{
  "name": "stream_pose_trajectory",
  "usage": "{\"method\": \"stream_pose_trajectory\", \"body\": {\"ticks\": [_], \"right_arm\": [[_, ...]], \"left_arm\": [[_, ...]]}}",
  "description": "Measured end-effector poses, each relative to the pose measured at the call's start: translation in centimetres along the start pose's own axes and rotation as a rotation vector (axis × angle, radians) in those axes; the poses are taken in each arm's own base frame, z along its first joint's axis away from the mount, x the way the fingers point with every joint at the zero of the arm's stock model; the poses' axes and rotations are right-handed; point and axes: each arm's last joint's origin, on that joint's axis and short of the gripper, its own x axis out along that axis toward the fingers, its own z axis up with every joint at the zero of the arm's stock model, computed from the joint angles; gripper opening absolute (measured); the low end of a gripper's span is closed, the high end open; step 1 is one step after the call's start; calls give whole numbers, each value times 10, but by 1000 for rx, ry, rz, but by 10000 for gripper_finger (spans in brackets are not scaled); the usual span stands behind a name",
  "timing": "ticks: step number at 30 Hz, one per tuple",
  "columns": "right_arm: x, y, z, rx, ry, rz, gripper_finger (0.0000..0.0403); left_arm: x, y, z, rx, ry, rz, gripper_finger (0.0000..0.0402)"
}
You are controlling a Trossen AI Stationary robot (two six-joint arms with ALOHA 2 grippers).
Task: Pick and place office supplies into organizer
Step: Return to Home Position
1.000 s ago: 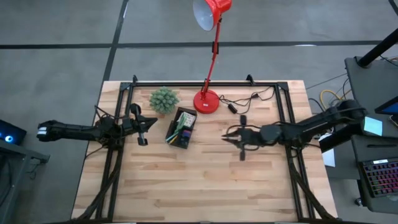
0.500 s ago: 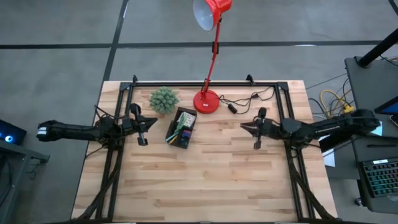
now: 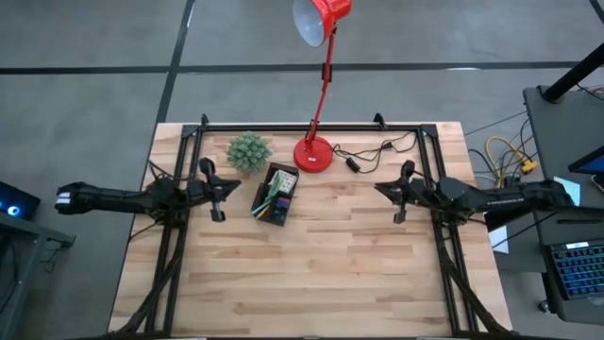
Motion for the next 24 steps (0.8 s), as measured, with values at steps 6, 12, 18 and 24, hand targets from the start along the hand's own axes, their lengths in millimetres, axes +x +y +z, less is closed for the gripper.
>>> {"method": "stream_pose_trajectory", "body": {"ticks": [6, 12, 18, 24], "right_arm": [[-7, -1, -1, 17, 15, 3, 26], [-12, -3, 4, 34, -38, -7, 26], [-12, -3, 3, 16, -22, -9, 26], [-12, -3, 0, 12, -1, -6, 28]], "left_arm": [[1, -1, -4, -40, 38, -8, 0], [1, -4, -5, -101, 40, -93, 0], [1, -10, -5, -131, 22, -297, 0], [-3, -10, -9, -125, 78, -298, 0]]}}
